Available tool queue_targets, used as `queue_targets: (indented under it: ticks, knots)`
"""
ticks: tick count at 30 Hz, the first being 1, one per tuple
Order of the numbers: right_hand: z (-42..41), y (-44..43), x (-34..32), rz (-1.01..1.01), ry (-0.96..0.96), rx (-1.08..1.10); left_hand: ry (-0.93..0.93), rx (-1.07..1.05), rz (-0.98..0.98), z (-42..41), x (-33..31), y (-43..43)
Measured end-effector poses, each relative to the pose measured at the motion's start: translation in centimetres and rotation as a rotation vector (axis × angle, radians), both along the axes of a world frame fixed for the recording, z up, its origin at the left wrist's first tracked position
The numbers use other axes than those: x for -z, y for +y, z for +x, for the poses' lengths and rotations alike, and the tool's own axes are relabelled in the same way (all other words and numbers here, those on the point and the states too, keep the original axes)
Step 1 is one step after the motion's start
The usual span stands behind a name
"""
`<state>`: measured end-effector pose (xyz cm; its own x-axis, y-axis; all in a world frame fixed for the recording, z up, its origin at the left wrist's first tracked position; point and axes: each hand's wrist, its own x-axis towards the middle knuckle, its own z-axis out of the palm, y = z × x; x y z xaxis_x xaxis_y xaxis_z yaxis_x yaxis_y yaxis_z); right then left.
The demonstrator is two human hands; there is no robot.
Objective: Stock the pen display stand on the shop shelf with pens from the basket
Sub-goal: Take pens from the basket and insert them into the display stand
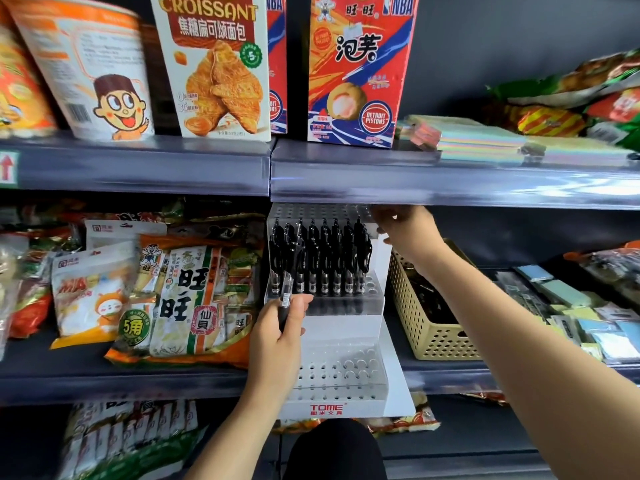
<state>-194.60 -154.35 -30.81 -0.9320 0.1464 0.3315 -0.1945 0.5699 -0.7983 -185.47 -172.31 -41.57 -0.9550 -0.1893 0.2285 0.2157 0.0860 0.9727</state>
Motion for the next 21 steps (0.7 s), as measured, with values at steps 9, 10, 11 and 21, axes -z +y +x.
queue_targets:
  ticks: [9, 10, 11, 21]
  knots:
    - [-1.8, -1.0, -0.4, -0.111, -0.159, -0.101, -0.009, -0.008, -0.027, 0.1, -0.3, -0.5]
    - [-1.9, -1.1, -0.3, -0.115, -0.159, -0.101, -0.007, -0.010, -0.027, 0.1, -0.2, -0.6]
    - [-1.9, -1.1, -0.3, -0.122, -0.152, -0.097, -0.003, -0.011, -0.026, 0.1, -0.3, -0.6]
    - [-2.1, -0.4, 0.5, -0.158, -0.210, -0.052, -0.024, -0.009, -0.047, 0.4, -0.2, -0.2]
